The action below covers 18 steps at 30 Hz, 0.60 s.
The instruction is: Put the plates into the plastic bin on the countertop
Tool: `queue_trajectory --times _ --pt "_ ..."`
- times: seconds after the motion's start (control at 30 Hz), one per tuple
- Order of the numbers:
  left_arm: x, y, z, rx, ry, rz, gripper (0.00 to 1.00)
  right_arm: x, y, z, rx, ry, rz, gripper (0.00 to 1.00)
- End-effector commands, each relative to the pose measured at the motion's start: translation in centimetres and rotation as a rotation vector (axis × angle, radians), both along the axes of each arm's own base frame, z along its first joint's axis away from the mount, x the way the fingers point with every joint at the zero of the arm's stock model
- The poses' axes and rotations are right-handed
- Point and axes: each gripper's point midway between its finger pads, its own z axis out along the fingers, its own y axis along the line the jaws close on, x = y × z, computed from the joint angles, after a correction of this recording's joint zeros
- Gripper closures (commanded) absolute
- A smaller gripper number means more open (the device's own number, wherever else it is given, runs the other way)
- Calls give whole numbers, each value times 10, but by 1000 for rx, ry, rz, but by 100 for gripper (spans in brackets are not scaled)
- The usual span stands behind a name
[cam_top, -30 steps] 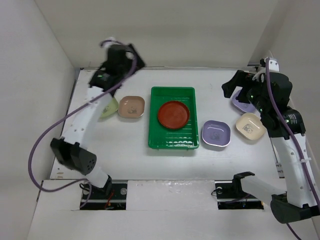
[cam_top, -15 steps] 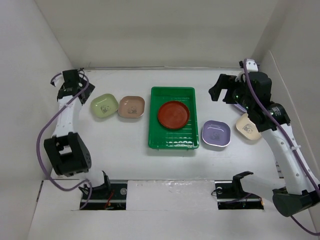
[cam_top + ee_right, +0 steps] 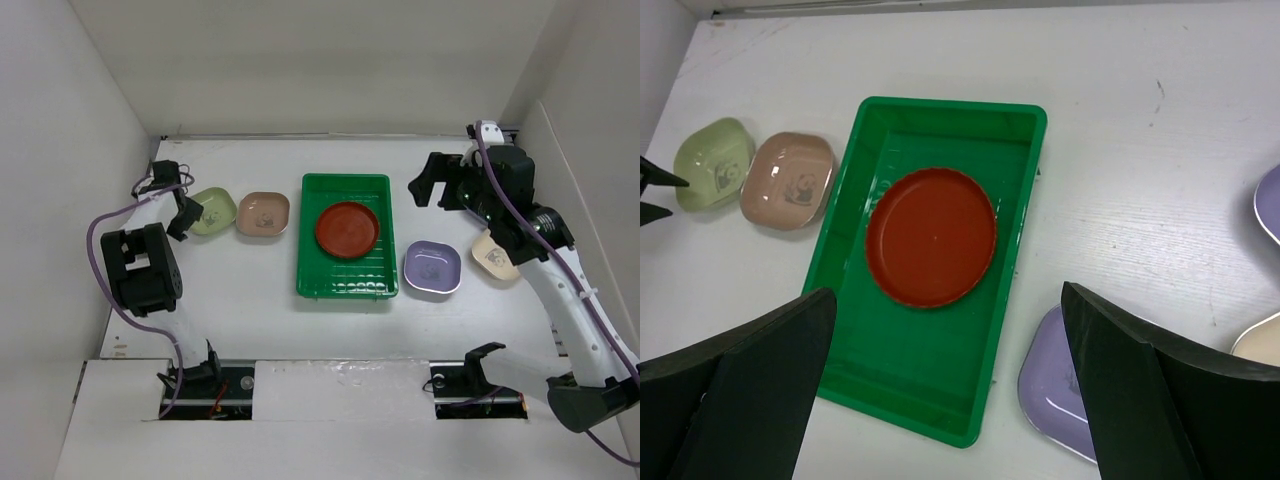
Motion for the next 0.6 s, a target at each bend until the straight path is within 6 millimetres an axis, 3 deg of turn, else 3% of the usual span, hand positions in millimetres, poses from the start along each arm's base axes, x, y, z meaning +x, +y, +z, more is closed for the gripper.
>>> queue_trajectory --times 0.0,0.1,0.2,0.3,0.33,0.4,0.43,0.5,0.57 --pt "-7 9 -22 27 71 55 49 -4 6 27 28 -93 35 0" --pt "-10 6 -40 6 120 59 52 -4 6 27 28 -93 35 0" --pt "-9 6 -43 2 119 67 54 -8 2 32 32 -111 26 0" --pt "-11 8 -47 6 144 91 90 -8 2 32 32 -111 26 0" --pt "-10 11 -38 17 138 105 100 -10 1 40 38 -130 26 0" --pt "-9 21 -17 67 108 154 100 -9 0 40 35 -131 16 0" --pt "-5 27 11 98 44 185 100 -9 0 40 35 -131 16 0" --pt "-7 34 44 169 -5 237 100 -9 0 40 35 -131 16 0" --pt "-1 35 99 232 -121 263 100 -11 -2 38 32 -131 7 0"
